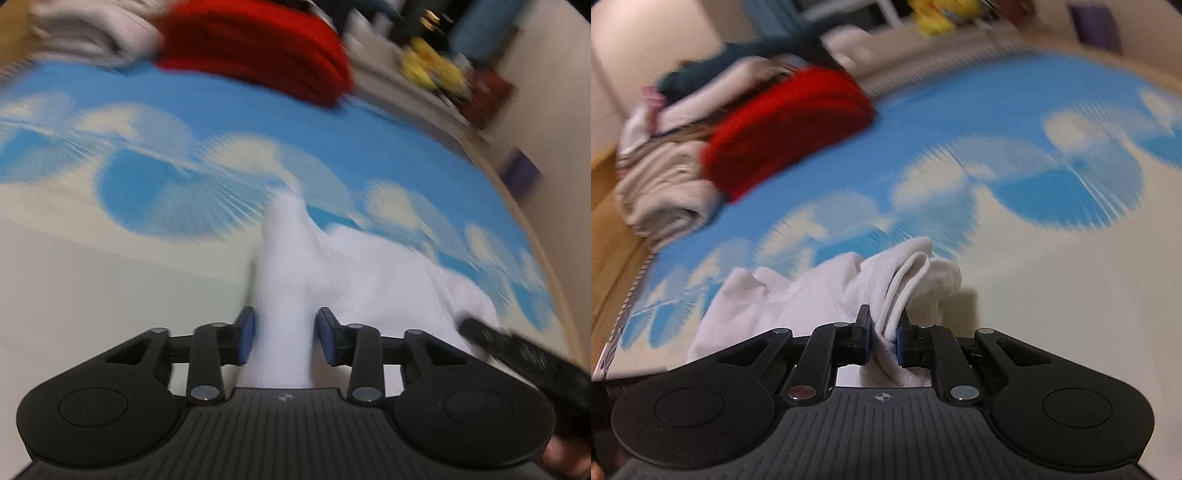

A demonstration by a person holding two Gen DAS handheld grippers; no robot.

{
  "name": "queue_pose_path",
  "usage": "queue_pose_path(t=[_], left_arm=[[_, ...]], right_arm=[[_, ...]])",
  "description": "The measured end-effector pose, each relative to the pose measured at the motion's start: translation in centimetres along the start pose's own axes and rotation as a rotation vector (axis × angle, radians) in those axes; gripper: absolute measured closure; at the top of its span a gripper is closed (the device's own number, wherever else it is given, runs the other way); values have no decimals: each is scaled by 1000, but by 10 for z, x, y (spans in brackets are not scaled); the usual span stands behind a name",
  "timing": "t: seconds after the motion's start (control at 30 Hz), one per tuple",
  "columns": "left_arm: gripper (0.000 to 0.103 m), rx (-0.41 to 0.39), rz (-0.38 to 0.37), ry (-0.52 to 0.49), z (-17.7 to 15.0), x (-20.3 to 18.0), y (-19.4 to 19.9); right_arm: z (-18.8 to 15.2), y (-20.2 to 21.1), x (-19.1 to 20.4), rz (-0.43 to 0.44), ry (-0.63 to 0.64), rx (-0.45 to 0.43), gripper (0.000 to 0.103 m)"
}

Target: Fold small clothes

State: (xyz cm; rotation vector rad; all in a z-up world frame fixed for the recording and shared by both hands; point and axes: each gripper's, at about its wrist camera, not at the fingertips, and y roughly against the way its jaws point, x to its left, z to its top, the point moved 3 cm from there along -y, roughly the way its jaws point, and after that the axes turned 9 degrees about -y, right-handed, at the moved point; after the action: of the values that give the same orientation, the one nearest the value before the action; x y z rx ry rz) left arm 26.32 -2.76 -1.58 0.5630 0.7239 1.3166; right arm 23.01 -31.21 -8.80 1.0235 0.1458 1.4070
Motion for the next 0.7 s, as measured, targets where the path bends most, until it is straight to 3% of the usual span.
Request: queue_pose_path(t=[0.07,0.17,0.27,0.4,0.47,0.53,0.63,0.7], left_arm=[[56,2,25,-6,2,14,6],[56,93,-65,-9,-6,19,2],[56,133,-111,-99,-15,6,1],[56,256,-143,-185,-42,-9,-16],[56,379,-88,-219,-62,-11,-34],[56,447,-37,-223,-77,-9,-44],[43,426,-71,-98,-76,1,-40],[42,429,-86,-26,-76,8,-41]], right_arm=[[-6,-13,1,-86,19,47,71],[-12,-21,-4,-256,65,70,65],[-9,-11,-1,-216,53,44,50],[-16,-6,5,-195,92,88,50],[-26,-15,-1,-224,90,183,48],[-44,-25,-11,-315,124,306,48],[-49,-22,-19,-334,100,328,48],[-50,-21,-21,-322,88,352,48]])
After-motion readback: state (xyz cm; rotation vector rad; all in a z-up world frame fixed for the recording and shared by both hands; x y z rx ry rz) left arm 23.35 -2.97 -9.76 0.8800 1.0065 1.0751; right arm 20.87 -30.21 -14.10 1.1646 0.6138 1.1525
